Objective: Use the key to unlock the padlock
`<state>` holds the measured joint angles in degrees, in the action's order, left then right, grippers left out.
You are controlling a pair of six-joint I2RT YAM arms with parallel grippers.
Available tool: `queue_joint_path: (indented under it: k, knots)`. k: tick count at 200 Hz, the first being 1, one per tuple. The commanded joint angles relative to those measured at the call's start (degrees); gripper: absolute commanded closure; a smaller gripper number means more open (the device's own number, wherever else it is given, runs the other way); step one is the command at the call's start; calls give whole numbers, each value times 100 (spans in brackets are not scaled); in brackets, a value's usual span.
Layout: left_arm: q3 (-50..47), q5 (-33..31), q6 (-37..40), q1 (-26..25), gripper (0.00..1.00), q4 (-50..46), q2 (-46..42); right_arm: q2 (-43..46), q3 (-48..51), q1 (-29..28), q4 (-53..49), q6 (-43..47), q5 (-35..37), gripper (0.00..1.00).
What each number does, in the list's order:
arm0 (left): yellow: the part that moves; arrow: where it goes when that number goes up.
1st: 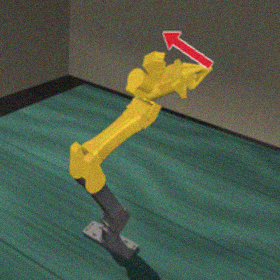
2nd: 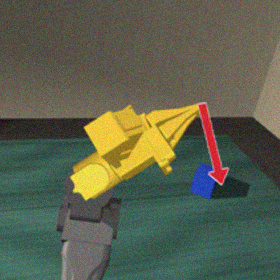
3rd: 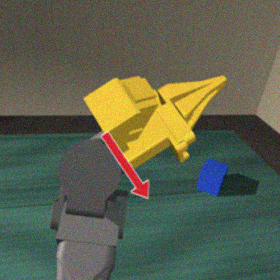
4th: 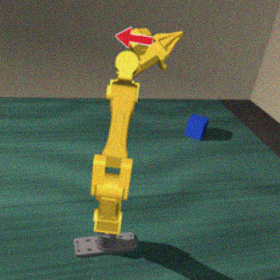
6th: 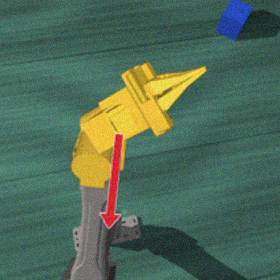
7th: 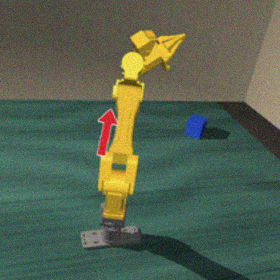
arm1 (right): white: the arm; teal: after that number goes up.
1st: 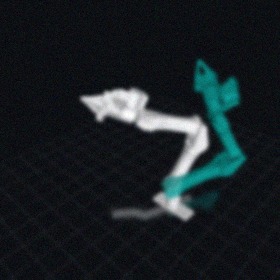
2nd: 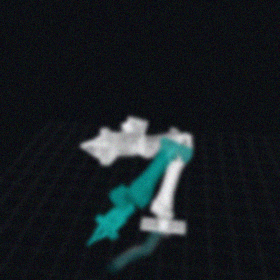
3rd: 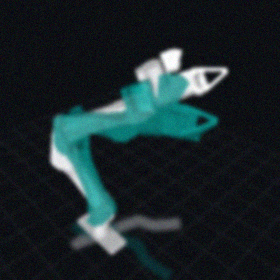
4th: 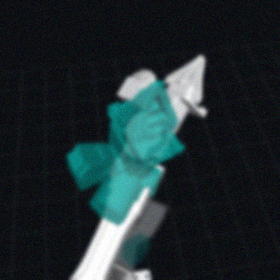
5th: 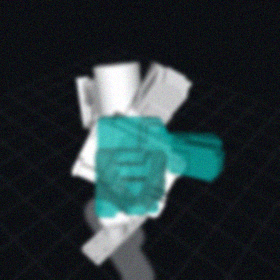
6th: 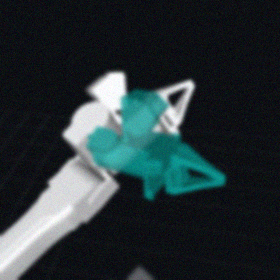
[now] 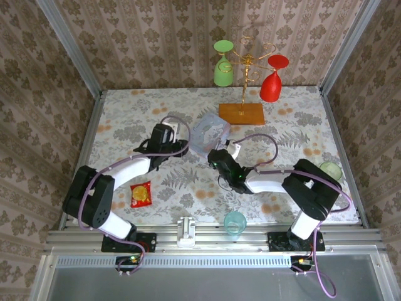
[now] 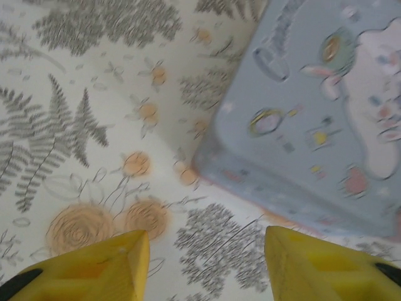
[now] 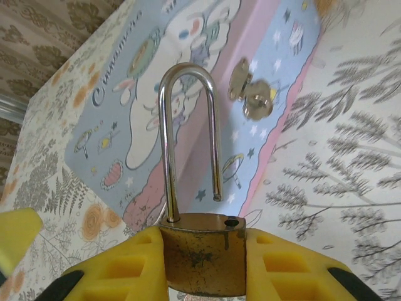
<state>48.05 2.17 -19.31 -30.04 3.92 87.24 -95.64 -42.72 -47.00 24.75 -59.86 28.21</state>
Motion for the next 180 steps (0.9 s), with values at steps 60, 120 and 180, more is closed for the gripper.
queue_joint_path:
  k: [60, 120, 180]
  knots:
    - [1566, -389, 619, -1011, 44, -442, 1163, 1542, 1132, 617, -442, 846, -202, 90]
    - [2425, -1539, 1467, -1608, 35, -1698, 2069, 1802, 869, 1851, -1647, 2039, -3136, 89]
    - [2426, -2479, 2030, -1854, 24, -2605, 2231, 1225, 678, 2585, -1991, 2406, -5418, 89]
